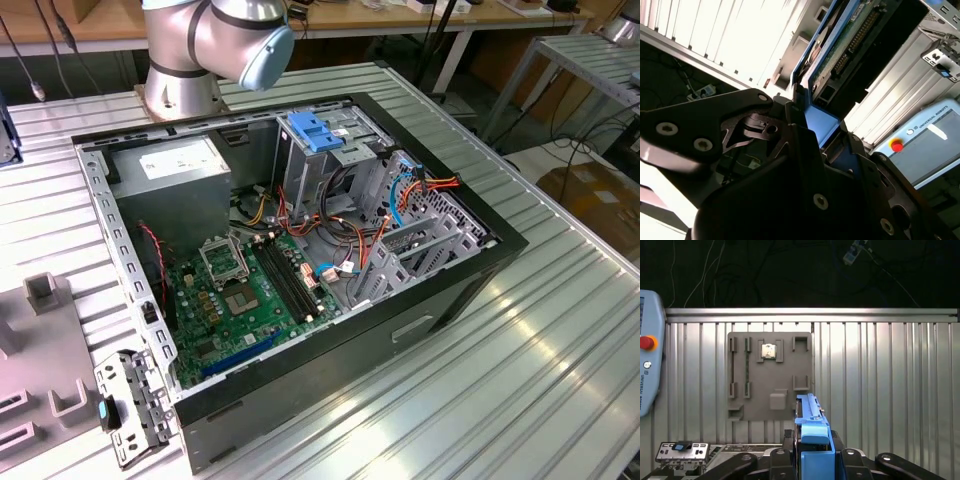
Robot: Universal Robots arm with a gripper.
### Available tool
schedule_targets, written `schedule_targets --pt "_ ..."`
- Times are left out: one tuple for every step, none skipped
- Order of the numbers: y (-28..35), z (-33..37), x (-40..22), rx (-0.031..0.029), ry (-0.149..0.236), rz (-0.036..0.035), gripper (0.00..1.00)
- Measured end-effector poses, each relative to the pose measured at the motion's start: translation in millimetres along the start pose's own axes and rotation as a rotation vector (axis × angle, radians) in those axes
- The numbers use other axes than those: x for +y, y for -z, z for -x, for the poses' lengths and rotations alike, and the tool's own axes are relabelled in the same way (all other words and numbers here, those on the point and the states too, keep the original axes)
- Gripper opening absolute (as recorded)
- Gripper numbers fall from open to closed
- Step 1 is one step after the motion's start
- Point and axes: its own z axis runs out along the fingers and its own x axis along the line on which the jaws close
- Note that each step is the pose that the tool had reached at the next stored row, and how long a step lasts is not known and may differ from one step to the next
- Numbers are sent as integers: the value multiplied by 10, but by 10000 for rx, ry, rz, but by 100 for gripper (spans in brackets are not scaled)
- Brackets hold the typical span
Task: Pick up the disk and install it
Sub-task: 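Pick up the disk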
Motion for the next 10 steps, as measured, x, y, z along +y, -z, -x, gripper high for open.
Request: schedule_targets --pt "0 0 -26 0 0 4 37" --pt "1 1 -50 0 0 8 37" --pt "1 1 -69 0 0 11 37" --pt "1 1 -99 0 1 17 37" --pt "2 2 -127 -1 0 21 37" --pt "3 2 -181 0 0 31 37" --pt "4 2 -205 0 0 35 37" --pt "4 3 -231 0 -1 40 37" --pt "5 3 -272 0 -1 47 37" --pt "6 3 -300 1 0 53 37"
